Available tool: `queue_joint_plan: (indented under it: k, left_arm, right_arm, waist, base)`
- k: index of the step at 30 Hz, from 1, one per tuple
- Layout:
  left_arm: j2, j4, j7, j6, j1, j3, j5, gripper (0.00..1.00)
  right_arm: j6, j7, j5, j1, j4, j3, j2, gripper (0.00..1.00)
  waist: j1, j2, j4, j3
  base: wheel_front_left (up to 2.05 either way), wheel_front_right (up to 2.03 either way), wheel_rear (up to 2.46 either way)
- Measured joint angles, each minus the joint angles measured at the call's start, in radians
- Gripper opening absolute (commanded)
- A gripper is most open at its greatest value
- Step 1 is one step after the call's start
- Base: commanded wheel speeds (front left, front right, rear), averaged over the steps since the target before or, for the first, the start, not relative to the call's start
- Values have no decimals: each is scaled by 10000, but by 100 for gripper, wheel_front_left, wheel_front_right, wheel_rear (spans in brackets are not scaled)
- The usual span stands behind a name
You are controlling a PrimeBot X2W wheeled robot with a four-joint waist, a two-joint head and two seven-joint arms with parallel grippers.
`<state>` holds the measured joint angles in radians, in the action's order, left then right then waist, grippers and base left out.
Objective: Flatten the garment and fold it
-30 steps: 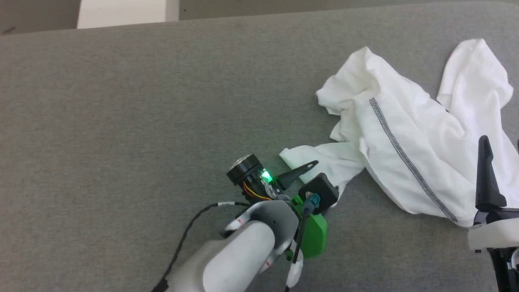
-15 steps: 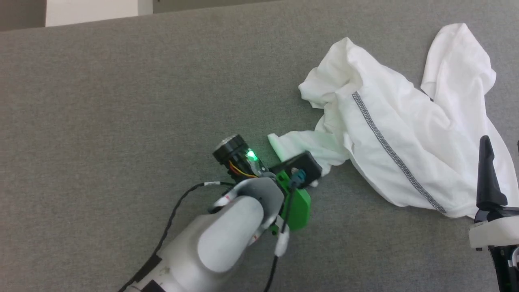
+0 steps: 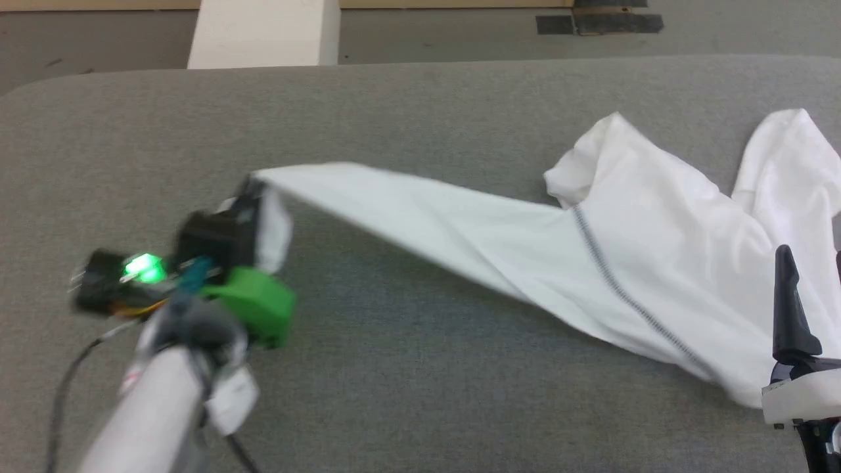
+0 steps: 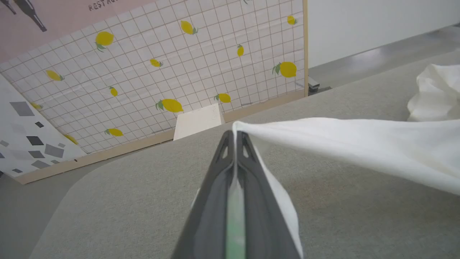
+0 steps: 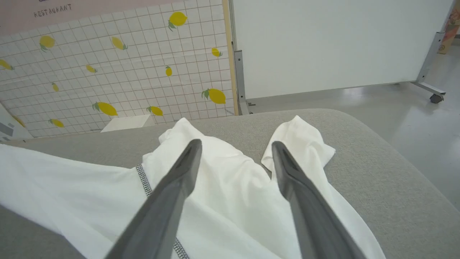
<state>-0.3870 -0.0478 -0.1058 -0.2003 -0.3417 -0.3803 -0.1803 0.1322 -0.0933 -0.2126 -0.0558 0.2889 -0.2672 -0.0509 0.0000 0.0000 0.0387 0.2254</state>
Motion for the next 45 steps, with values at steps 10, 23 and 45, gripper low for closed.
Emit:
queue_joint_plan:
  k: [10, 23, 45]
  left_arm:
    - [-1277, -1981, -867, -2506, 4855, 2658, -489, 0]
    - [144, -1941, 815, -2048, 5022, 2372, -1668, 100]
    - [1338, 2911, -1283, 1929, -1936, -2266, -382, 100]
  right_arm:
    - [0, -330, 123, -181, 48, -178, 0, 100]
    - [0, -610, 184, -271, 12, -54, 0, 100]
    - [0, -558, 27, 339, 121, 104, 0, 100]
  waist:
    - [0, 0, 443, -254]
    - [0, 0, 547, -537]
    - [0, 0, -354, 1201]
  base:
    - [0, 0, 0]
    - [0, 0, 0]
    - [0, 0, 0]
